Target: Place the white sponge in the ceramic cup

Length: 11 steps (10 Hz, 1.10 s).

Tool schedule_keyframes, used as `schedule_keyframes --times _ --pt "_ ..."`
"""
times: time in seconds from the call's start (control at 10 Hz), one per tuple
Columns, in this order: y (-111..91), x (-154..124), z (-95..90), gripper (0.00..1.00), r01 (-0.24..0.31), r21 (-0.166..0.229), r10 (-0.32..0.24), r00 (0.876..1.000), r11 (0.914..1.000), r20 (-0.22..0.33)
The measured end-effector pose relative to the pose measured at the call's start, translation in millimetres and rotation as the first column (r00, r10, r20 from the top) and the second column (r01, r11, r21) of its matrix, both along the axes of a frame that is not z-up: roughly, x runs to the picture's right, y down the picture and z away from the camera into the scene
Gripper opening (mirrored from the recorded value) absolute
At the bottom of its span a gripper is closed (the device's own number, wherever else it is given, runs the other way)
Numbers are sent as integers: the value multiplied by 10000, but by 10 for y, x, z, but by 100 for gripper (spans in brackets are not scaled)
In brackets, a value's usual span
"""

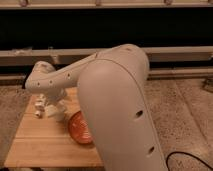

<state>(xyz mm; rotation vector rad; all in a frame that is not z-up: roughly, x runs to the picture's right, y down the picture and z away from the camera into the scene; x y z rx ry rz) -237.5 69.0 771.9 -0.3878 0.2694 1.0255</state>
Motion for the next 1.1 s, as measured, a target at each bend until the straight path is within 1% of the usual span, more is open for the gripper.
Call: schedule_keyframes --times 0.1,0.2,0.4,0.5,0.6,0.7,0.8,0.9,1.0,1.1 --pt "5 -13 -17 83 11 -19 -11 10000 10000 23" --pt "11 -9 -18 79 15 -38 -15 10000 10000 11" --pt "-5 -20 -7 62 23 -38 -23 10000 10000 18" --pt "-31 -13 60 59 23 -36 -24 10000 10000 -33" --pt "-13 56 119 61 66 -81 -68 9998 9999 -202" --pt "-24 -15 97 68 46 -45 -47 10000 10000 -56" --pt "-21 -28 121 78 48 -52 -48 9999 10000 -91" --pt "-19 -52 210 84 32 -50 -33 9998 10000 -195" --pt "-44 -62 248 84 54 -46 -54 9998 10000 -178" --pt "-129 29 303 79 55 -15 -55 9997 10000 -246"
